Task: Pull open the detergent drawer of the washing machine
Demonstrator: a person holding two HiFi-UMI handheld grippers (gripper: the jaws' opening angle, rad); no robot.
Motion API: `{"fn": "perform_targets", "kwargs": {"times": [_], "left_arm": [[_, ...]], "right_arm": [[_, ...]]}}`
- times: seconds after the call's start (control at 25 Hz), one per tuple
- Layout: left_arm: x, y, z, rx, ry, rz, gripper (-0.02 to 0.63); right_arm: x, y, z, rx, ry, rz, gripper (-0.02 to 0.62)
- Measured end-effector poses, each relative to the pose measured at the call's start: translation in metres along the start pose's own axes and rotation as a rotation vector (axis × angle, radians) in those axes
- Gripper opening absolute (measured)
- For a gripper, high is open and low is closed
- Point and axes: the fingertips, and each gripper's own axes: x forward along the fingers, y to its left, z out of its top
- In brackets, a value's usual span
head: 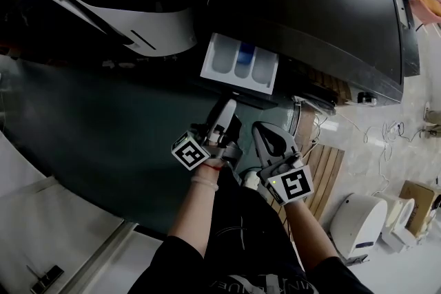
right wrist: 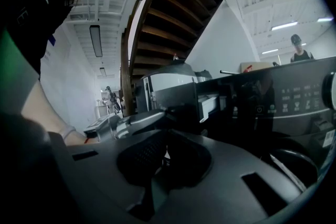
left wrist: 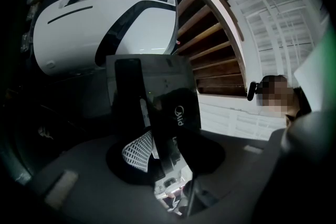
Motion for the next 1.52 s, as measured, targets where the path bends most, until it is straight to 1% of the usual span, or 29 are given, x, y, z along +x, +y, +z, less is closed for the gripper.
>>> {"fn": "perform_targets", "kwargs": {"times": [1.12,1.28,1.52], "left_arm": [[-0.040,-0.013,-0.009,-0.002,-0.027,0.028,0.150],[-0.042,-0.017,-0.009,-0.015,-0.034,0.013,0.150],[-0.044,-0.013,-0.009,-0.003,-0.030,0.034,0.150]], "right_arm": [[-0.010,0.027,-0.002,-0.024,0.008,0.066,0.012],[-0.010,0.030,-0.002,-0.025,0.010,0.072,0.012],[-0.012,0.032,-0.002,-0.029,0.009,0.079,0.012]]}}
